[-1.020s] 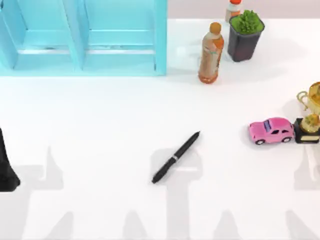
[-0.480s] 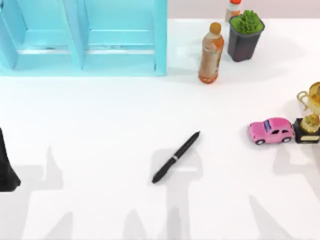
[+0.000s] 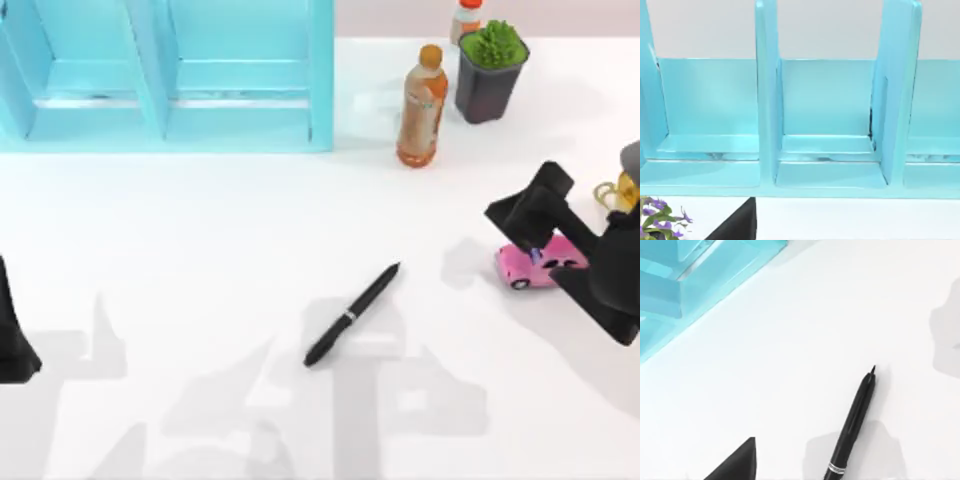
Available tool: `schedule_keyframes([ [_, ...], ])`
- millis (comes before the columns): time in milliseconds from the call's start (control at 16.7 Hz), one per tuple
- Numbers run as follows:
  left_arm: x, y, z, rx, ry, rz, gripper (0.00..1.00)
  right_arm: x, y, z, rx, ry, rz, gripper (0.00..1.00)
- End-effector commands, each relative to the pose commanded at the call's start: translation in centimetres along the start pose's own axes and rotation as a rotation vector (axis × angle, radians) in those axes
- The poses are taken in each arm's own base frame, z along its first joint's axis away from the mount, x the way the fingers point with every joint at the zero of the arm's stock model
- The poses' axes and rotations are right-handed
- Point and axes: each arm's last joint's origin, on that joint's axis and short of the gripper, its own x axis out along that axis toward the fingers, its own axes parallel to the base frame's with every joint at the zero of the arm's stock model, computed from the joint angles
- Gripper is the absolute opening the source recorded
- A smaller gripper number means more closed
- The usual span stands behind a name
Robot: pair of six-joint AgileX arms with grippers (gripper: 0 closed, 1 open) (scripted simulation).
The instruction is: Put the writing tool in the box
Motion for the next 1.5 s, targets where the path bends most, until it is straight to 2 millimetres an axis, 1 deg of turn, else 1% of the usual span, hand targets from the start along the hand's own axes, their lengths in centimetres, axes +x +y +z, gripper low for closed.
schedule_keyframes([
  [180, 0.0, 0.0, 0.0, 0.000, 0.000, 0.000, 1.00, 4.8, 1.4, -1.5, 0.157, 0.150, -0.090, 1.00],
  [240, 0.0, 0.0, 0.0, 0.000, 0.000, 0.000, 1.00, 6.1, 1.7, -2.1, 0.198, 0.185, -0.117, 1.00],
  [360, 0.0, 0.0, 0.0, 0.000, 0.000, 0.000, 1.00, 8.1, 2.2, -3.2, 0.261, 0.236, -0.159, 1.00],
  [420, 0.0, 0.0, 0.0, 0.000, 0.000, 0.000, 1.00, 8.8, 2.4, -3.6, 0.283, 0.252, -0.174, 1.00],
  [540, 0.0, 0.0, 0.0, 0.000, 0.000, 0.000, 1.00, 9.6, 2.6, -4.1, 0.304, 0.270, -0.188, 1.00],
  [900, 0.0, 0.0, 0.0, 0.000, 0.000, 0.000, 1.00, 9.6, 2.5, -4.1, 0.308, 0.268, -0.191, 1.00],
  [1020, 0.0, 0.0, 0.0, 0.000, 0.000, 0.000, 1.00, 10.5, 2.7, -4.3, 0.307, 0.269, -0.186, 1.00],
  [1140, 0.0, 0.0, 0.0, 0.000, 0.000, 0.000, 1.00, 12.3, 2.7, -4.7, 0.307, 0.271, -0.185, 1.00],
  [1380, 0.0, 0.0, 0.0, 0.000, 0.000, 0.000, 1.00, 17.2, 1.8, -6.3, 0.307, 0.274, -0.196, 1.00],
  [1500, 0.0, 0.0, 0.0, 0.000, 0.000, 0.000, 1.00, 18.6, 1.4, -6.9, 0.307, 0.273, -0.193, 1.00],
])
